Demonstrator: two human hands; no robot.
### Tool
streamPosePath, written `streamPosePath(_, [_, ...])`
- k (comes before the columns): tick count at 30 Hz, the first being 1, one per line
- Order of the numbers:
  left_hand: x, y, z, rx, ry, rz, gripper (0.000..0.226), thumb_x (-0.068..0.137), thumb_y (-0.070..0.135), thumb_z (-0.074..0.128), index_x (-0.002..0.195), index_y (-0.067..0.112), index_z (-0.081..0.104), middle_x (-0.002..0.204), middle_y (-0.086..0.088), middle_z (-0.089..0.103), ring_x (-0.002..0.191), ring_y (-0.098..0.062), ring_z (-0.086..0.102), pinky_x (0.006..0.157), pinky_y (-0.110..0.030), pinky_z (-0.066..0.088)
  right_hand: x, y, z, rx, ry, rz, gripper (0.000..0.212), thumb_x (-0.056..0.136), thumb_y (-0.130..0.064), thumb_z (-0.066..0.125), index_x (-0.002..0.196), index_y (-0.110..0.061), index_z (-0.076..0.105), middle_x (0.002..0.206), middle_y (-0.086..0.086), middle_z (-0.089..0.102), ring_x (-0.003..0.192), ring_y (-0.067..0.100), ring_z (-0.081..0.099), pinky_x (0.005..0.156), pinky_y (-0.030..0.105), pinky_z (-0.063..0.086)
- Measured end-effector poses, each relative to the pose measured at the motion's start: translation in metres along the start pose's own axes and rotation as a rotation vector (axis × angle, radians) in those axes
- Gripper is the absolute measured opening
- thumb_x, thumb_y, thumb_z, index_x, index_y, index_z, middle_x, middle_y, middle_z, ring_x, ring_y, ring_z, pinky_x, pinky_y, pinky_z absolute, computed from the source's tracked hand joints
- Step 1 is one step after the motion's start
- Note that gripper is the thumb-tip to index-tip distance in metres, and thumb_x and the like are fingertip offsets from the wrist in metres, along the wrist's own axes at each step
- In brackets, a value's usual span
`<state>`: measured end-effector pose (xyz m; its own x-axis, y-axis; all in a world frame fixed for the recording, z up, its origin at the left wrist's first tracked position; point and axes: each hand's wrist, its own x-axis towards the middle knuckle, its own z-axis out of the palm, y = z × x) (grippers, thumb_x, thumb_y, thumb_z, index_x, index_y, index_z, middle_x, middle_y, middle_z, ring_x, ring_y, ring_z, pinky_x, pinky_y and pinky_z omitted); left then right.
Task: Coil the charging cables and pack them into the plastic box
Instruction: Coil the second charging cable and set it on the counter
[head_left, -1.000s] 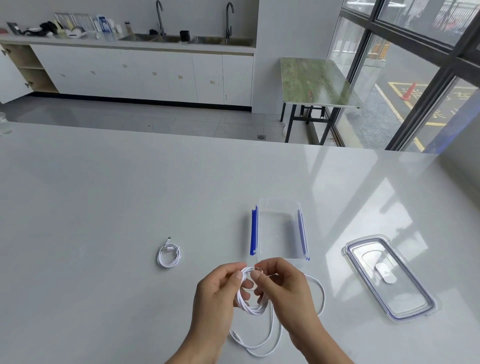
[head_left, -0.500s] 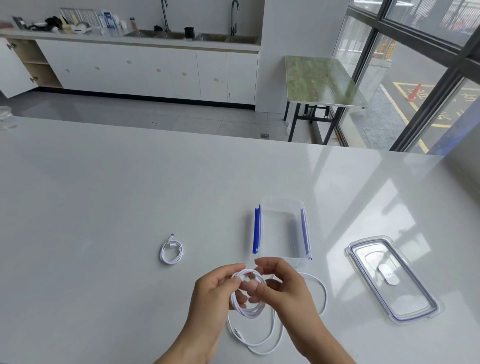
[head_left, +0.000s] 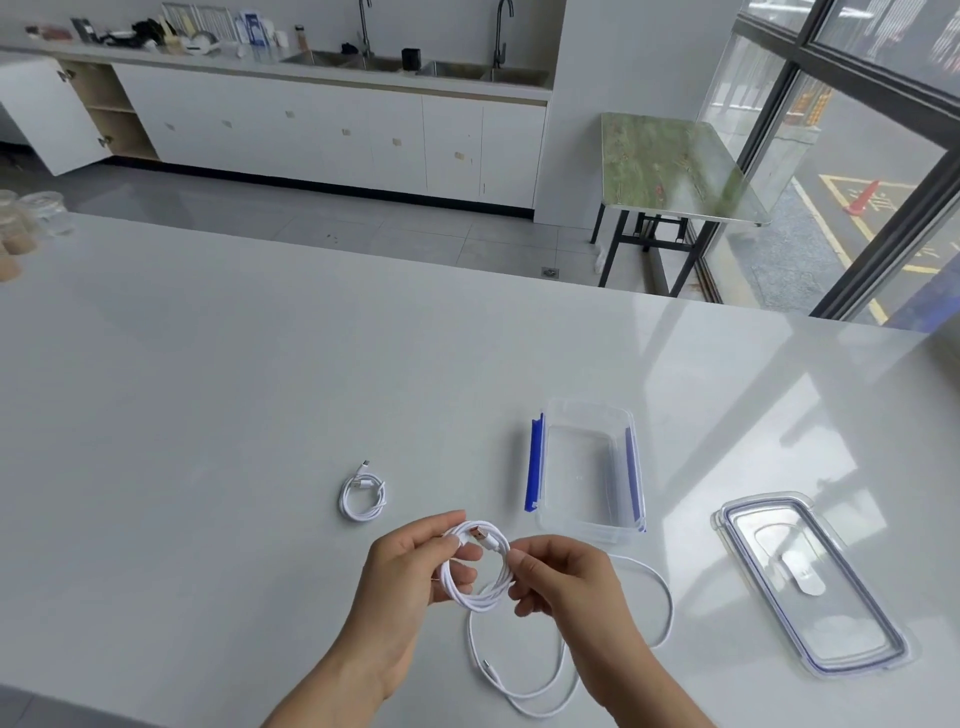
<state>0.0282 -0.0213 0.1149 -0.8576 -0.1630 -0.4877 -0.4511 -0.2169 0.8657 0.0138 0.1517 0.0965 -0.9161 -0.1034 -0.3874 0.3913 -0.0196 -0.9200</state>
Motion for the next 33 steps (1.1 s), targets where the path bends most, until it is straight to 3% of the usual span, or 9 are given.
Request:
streamPosePath(5, [0.002,-0.003,-0.029,0.083,0.094,0.008,0.029,0.093,0.005,0.059,0.116,0.023,0.065,0.1,-0.012,0.076,0.095,-0.031,0.072,0.076,-0.038,0.062,0.017,0.007,0.025,-0.071,0.008,0.015,0.012,0.088,-0.008,0.071,0.079,-0.007,0.079,0.065,0.007,0.07,0.06,0.016,0.063,0.061,0.029,0.055])
streamPosePath(12, [0.021,-0.019,-0.089,0.089,0.243,-0.009,0.024,0.093,-0.002,0.058,0.1,0.016,0.073,0.1,-0.007,0.076,0.093,-0.025,0.073,0.072,-0.032,0.061,0.049,0.028,0.087,-0.178,-0.112,0.094,0.012,0.087,-0.005,0.068,0.079,-0.003,0.077,0.064,0.006,0.069,0.057,0.016,0.062,0.058,0.027,0.055])
streamPosePath(16, [0.046,-0.028,-0.128,0.137,0.303,-0.028,0.03,0.092,-0.005,0.055,0.112,0.012,0.07,0.105,-0.009,0.074,0.093,-0.024,0.073,0.067,-0.027,0.061,0.072,0.041,0.124,-0.231,-0.166,0.149,0.012,0.085,-0.009,0.068,0.078,-0.005,0.076,0.065,0.006,0.07,0.057,0.018,0.062,0.063,0.032,0.058])
streamPosePath(19, [0.069,-0.034,-0.156,0.236,0.346,-0.016,0.031,0.09,-0.002,0.057,0.114,0.012,0.071,0.104,-0.007,0.075,0.085,-0.018,0.075,0.074,-0.034,0.063,0.086,0.048,0.152,-0.258,-0.175,0.181,0.01,0.082,-0.009,0.067,0.077,-0.004,0.076,0.062,0.005,0.068,0.055,0.018,0.061,0.064,0.033,0.056])
streamPosePath(22, [0.091,-0.041,-0.176,0.379,0.364,-0.005,0.031,0.083,0.009,0.057,0.096,0.032,0.075,0.085,0.004,0.076,0.068,-0.016,0.072,0.081,-0.049,0.062,0.099,0.053,0.176,-0.306,-0.15,0.182,0.01,0.079,-0.006,0.065,0.074,-0.005,0.074,0.058,0.004,0.066,0.052,0.019,0.059,0.063,0.035,0.054])
streamPosePath(24, [0.109,-0.053,-0.186,0.455,0.37,-0.012,0.019,0.077,0.018,0.056,0.08,0.028,0.072,0.077,0.002,0.074,0.069,-0.019,0.068,0.079,-0.051,0.061,0.105,0.057,0.186,-0.319,-0.111,0.19,0.009,0.077,-0.005,0.065,0.073,-0.004,0.073,0.057,0.003,0.065,0.051,0.02,0.059,0.063,0.036,0.055])
streamPosePath(28, [0.128,-0.066,-0.191,0.527,0.373,-0.006,0.011,0.077,0.018,0.059,0.077,0.026,0.067,0.072,-0.001,0.071,0.067,-0.023,0.065,0.075,-0.049,0.062,0.109,0.064,0.193,-0.375,-0.061,0.205,0.011,0.076,-0.007,0.063,0.069,-0.007,0.072,0.055,0.002,0.065,0.051,0.018,0.059,0.059,0.034,0.049])
streamPosePath(29, [0.125,-0.06,-0.187,0.539,0.383,0.008,0.025,0.078,0.016,0.059,0.072,0.037,0.07,0.071,0.001,0.069,0.067,-0.025,0.064,0.075,-0.048,0.061,0.109,0.066,0.193,-0.393,-0.059,0.207,0.012,0.076,-0.007,0.062,0.069,-0.008,0.072,0.055,0.002,0.065,0.051,0.018,0.059,0.057,0.032,0.047])
streamPosePath(33, [0.124,-0.061,-0.183,0.691,0.411,0.031,0.028,0.086,0.009,0.059,0.1,0.025,0.077,0.098,0.004,0.074,0.091,-0.02,0.068,0.077,-0.027,0.05,0.107,0.07,0.193,-0.454,-0.051,0.215,0.013,0.076,-0.009,0.062,0.07,-0.011,0.073,0.062,0.009,0.072,0.053,0.016,0.058,0.052,0.027,0.043])
